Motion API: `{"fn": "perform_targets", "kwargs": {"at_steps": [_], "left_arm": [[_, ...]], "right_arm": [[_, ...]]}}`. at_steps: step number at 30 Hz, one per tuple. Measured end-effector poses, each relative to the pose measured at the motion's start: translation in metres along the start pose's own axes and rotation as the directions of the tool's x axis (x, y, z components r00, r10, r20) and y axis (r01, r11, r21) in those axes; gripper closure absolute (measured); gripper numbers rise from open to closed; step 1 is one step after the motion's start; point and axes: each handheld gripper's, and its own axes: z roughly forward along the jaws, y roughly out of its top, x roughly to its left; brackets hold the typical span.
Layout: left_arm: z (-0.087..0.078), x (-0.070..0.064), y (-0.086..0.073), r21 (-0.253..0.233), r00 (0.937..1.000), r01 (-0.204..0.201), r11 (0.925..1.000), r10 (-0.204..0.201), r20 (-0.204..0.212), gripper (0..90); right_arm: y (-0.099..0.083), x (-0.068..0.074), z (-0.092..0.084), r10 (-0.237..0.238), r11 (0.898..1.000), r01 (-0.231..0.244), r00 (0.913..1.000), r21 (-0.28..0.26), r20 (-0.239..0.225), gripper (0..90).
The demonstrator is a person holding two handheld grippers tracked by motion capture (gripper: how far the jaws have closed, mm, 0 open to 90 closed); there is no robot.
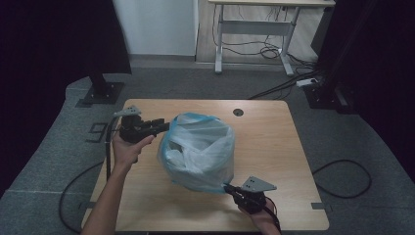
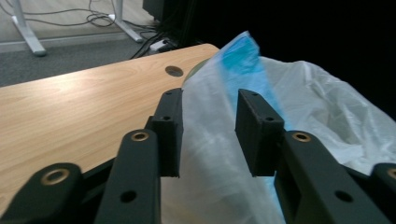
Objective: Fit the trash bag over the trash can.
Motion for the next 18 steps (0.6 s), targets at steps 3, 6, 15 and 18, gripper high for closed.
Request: {"fn": "perform_targets", "kwargs": {"at_steps": [3, 6, 15, 18], "left_arm": [[-0.001, -0.007, 0.003, 0.003, 0.9998, -0.017, 0.9999, 0.017, 0.008, 58.8], [-0.001, -0.015, 0.007, 0.003, 0.9992, -0.037, 0.9993, 0.037, 0.013, 55.8], [0.013, -0.031, 0.008, 0.122, 0.9806, -0.091, 0.9884, 0.110, -0.162, 71.9], [0.014, -0.023, 0.007, 0.113, 0.9798, -0.076, 0.9907, 0.095, -0.176, 88.2]], "right_arm": [[0.000, 0.000, 0.000, -0.001, 1.000, 0.001, 1.0000, 0.000, 0.001, 87.6], [0.000, 0.000, 0.000, -0.001, 1.000, 0.001, 1.0000, 0.001, 0.001, 87.6], [-0.001, 0.001, 0.000, -0.002, 1.000, 0.002, 1.0000, 0.004, -0.001, 87.6], [-0.001, 0.001, -0.001, -0.002, 1.000, 0.002, 1.0000, 0.000, 0.001, 87.6]]}}
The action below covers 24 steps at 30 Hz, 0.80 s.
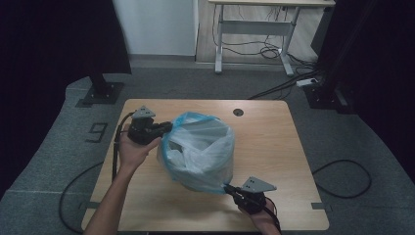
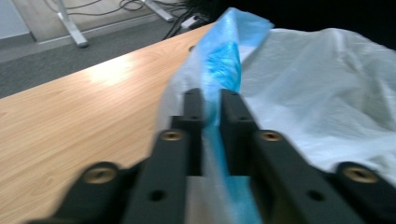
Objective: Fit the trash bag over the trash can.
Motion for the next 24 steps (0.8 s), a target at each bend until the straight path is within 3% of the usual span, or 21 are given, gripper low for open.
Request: {"fn": "perform_targets", "kwargs": {"at_steps": [5, 12, 18, 24], "left_arm": [[0.005, 0.008, -0.004, 0.004, 1.0000, 0.001, 1.0000, -0.001, -0.003, 90.0], [0.002, 0.006, -0.006, -0.025, 0.9992, -0.022, 0.9994, 0.021, -0.035, 90.0], [0.003, 0.020, -0.007, -0.025, 0.9983, 0.014, 0.9996, -0.015, -0.056, 90.0], [0.019, 0.034, -0.012, 0.004, 0.9972, 0.050, 0.9988, -0.049, -0.056, 90.0]], "right_arm": [[0.002, -0.002, -0.002, 0.003, 1.000, -0.002, 1.0000, -0.010, 0.007, 87.6], [0.003, -0.002, -0.003, 0.002, 1.000, -0.002, 0.9999, -0.014, 0.012, 87.6], [0.009, -0.003, -0.005, 0.002, 1.000, -0.001, 0.9999, -0.030, 0.017, 87.6], [0.016, -0.005, -0.004, -0.001, 0.999, 0.002, 0.9999, -0.048, 0.015, 87.4]]}}
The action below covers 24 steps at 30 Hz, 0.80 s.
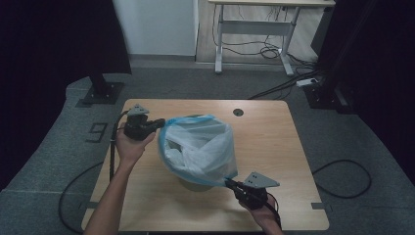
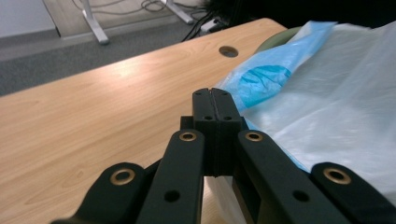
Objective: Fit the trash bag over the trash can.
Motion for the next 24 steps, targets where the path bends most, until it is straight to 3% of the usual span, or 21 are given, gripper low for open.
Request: {"fn": "perform_targets", "kwargs": {"at_steps": [10, 24], "left_arm": [[0.039, 0.013, -0.013, 0.083, 0.9987, 0.039, 0.9958, -0.042, 0.030, 90.0], [0.064, 0.004, -0.025, 0.116, 0.9914, 0.029, 0.9929, -0.043, 0.124, 90.0]], "right_arm": [[0.000, -0.004, 0.008, 0.004, 1.000, -0.004, 1.0000, 0.017, -0.004, 87.4], [-0.014, -0.010, 0.021, 0.028, 0.995, -0.026, 0.9995, 0.093, -0.016, 88.7]]}}
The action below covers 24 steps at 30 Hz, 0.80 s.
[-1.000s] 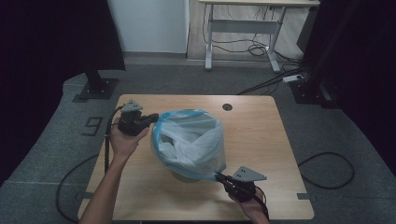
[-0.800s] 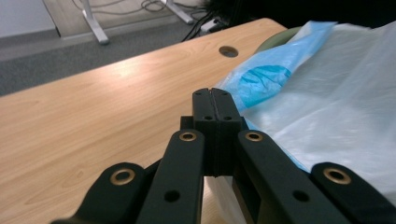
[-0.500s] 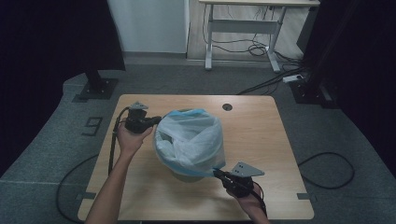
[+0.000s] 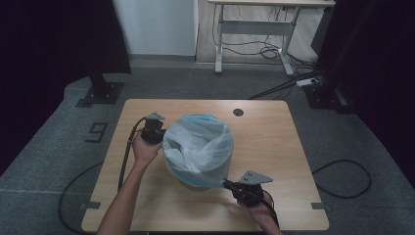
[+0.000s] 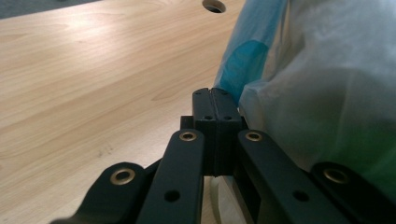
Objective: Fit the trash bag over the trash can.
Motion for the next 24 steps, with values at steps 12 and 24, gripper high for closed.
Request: {"fn": "perform_targets", "kwargs": {"at_steps": [12, 24], "left_arm": [[0.007, -0.002, -0.003, 0.026, 0.9996, -0.001, 0.9997, 0.001, 0.029, 90.0], [0.011, -0.001, -0.004, 0.056, 0.9995, 0.002, 0.9984, -0.004, 0.032, 90.0]], "right_arm": [[-0.008, -0.003, 0.014, 0.014, 0.999, -0.015, 0.9999, 0.052, 0.007, 88.8], [-0.011, -0.006, 0.014, 0.005, 0.998, -0.006, 0.9997, 0.058, 0.023, 89.0]]}}
